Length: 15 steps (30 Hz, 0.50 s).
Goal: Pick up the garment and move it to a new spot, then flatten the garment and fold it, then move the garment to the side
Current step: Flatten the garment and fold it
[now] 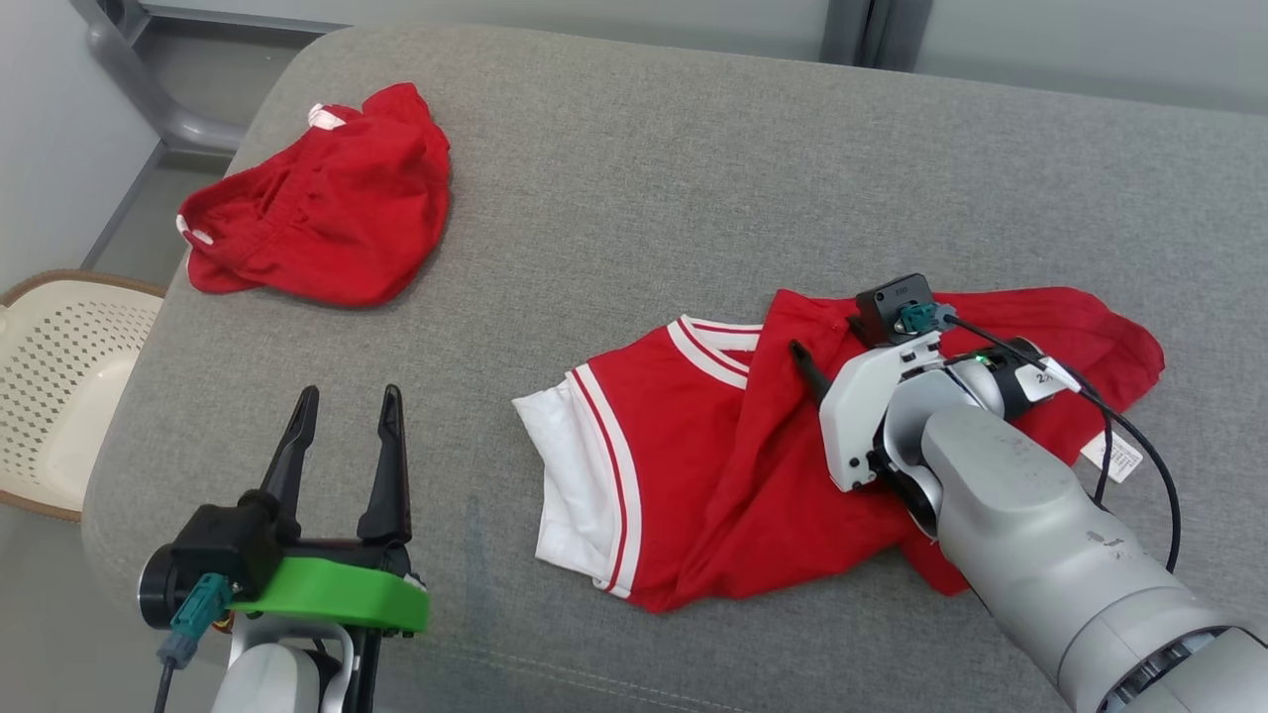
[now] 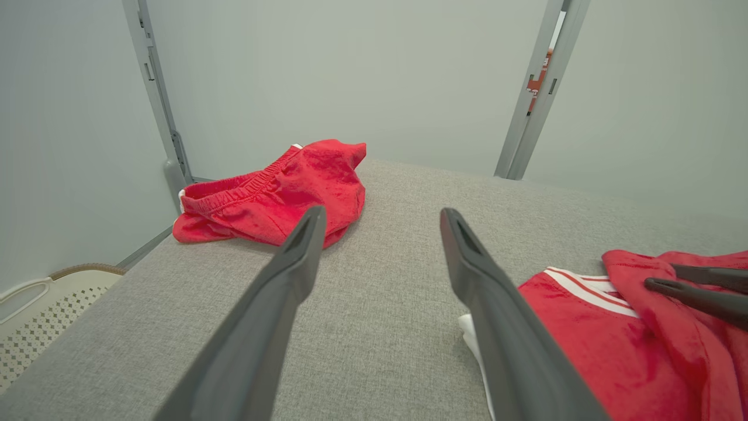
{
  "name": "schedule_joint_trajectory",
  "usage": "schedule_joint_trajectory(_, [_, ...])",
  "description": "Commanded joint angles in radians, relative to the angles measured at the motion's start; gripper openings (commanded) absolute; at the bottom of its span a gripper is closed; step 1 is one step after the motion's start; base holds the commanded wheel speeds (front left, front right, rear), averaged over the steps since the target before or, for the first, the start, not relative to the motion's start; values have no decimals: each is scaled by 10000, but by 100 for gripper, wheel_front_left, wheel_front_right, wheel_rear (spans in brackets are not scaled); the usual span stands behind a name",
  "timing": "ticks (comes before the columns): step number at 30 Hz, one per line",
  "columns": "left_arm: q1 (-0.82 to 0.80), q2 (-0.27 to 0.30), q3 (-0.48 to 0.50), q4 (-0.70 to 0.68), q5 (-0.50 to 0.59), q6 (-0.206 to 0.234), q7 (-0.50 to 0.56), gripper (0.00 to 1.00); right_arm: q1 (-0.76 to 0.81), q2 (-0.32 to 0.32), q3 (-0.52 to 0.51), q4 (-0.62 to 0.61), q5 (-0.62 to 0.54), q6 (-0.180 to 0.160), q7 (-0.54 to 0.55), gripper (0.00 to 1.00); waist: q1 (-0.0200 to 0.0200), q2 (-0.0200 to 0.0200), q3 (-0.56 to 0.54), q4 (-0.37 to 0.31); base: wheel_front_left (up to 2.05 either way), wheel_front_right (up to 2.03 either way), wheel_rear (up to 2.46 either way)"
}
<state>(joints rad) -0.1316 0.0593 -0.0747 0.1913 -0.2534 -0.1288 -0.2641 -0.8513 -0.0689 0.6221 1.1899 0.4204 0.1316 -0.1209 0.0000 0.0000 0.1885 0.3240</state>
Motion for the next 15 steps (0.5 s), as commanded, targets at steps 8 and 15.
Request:
schedule_joint_trajectory(8, [-26,-11,104,136,-20,-35,-7,100,-463,-156,149,60,384,-17,-970,0,0,0,-169,-116,0,0,0])
schedule_joint_trajectory(15, [270,38,343,91,98,-35,-5,100,-830,-545,-310,-689,434,-17,-1448,0,0,0,-639,-712,0,0,0])
